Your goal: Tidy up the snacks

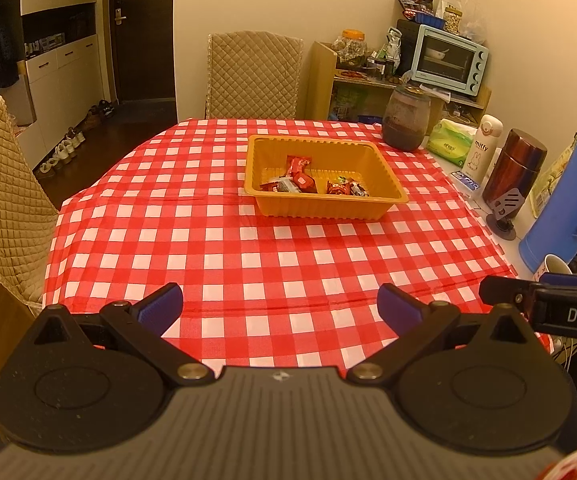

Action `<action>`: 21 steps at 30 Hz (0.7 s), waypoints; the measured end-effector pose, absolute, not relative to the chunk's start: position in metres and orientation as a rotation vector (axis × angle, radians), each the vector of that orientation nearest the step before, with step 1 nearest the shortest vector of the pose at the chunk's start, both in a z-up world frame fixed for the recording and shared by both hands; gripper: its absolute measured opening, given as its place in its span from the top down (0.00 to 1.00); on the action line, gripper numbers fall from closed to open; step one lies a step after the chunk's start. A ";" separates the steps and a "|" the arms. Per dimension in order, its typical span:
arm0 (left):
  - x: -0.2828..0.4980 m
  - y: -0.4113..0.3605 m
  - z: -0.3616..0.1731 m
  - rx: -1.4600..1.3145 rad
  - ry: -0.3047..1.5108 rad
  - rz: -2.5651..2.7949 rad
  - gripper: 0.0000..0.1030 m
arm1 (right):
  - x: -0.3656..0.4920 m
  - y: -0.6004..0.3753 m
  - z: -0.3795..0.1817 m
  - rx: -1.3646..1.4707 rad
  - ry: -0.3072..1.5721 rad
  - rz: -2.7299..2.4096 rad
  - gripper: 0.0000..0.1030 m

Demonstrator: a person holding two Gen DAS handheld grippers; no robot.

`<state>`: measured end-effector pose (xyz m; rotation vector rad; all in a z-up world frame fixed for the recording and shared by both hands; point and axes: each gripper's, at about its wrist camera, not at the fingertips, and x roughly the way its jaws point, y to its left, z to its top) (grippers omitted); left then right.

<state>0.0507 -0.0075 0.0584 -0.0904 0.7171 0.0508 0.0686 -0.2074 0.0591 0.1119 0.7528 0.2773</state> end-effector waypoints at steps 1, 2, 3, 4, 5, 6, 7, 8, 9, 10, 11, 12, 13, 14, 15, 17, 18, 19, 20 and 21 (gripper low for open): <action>0.051 -0.007 0.058 -0.090 0.717 0.051 0.00 | 0.069 -0.207 0.059 0.112 0.752 0.277 0.16; 0.051 -0.007 0.058 -0.090 0.717 0.050 0.00 | 0.069 -0.207 0.059 0.114 0.752 0.276 0.16; 0.051 -0.008 0.058 -0.091 0.718 0.050 0.00 | 0.069 -0.207 0.058 0.115 0.752 0.276 0.16; 0.051 -0.008 0.057 -0.092 0.719 0.048 0.00 | 0.069 -0.207 0.058 0.117 0.752 0.276 0.16; 0.050 -0.008 0.057 -0.093 0.718 0.046 0.00 | 0.069 -0.208 0.058 0.118 0.752 0.275 0.16; 0.050 -0.008 0.057 -0.092 0.718 0.047 0.00 | 0.069 -0.208 0.058 0.118 0.752 0.276 0.16; 0.051 -0.008 0.057 -0.091 0.718 0.047 0.00 | 0.069 -0.207 0.058 0.117 0.752 0.276 0.16; 0.051 -0.008 0.057 -0.092 0.719 0.047 0.00 | 0.069 -0.208 0.058 0.117 0.751 0.276 0.16; 0.051 -0.008 0.057 -0.092 0.719 0.047 0.00 | 0.069 -0.208 0.058 0.118 0.752 0.276 0.16; 0.051 -0.008 0.057 -0.091 0.719 0.047 0.00 | 0.069 -0.208 0.058 0.118 0.752 0.276 0.16; 0.051 -0.008 0.057 -0.091 0.719 0.048 0.00 | 0.069 -0.208 0.058 0.117 0.751 0.277 0.16; 0.051 -0.008 0.057 -0.092 0.719 0.047 0.00 | 0.069 -0.208 0.058 0.118 0.752 0.276 0.16; 0.050 -0.008 0.056 -0.092 0.720 0.047 0.00 | 0.069 -0.208 0.058 0.118 0.753 0.276 0.16; 0.050 -0.008 0.057 -0.092 0.720 0.048 0.00 | 0.069 -0.208 0.058 0.119 0.753 0.276 0.16; 0.050 -0.008 0.057 -0.091 0.719 0.048 0.00 | 0.069 -0.208 0.058 0.118 0.753 0.276 0.16; 0.050 -0.008 0.057 -0.091 0.718 0.047 0.00 | 0.069 -0.208 0.058 0.118 0.754 0.277 0.16; 0.051 -0.009 0.057 -0.090 0.718 0.046 0.00 | 0.069 -0.208 0.058 0.119 0.753 0.277 0.16; 0.051 -0.009 0.056 -0.090 0.718 0.045 0.00 | 0.069 -0.208 0.058 0.119 0.753 0.277 0.16; 0.051 -0.010 0.056 -0.090 0.718 0.045 0.00 | 0.069 -0.208 0.058 0.118 0.753 0.277 0.16; 0.051 -0.009 0.056 -0.090 0.718 0.045 0.00 | 0.069 -0.208 0.058 0.118 0.754 0.277 0.16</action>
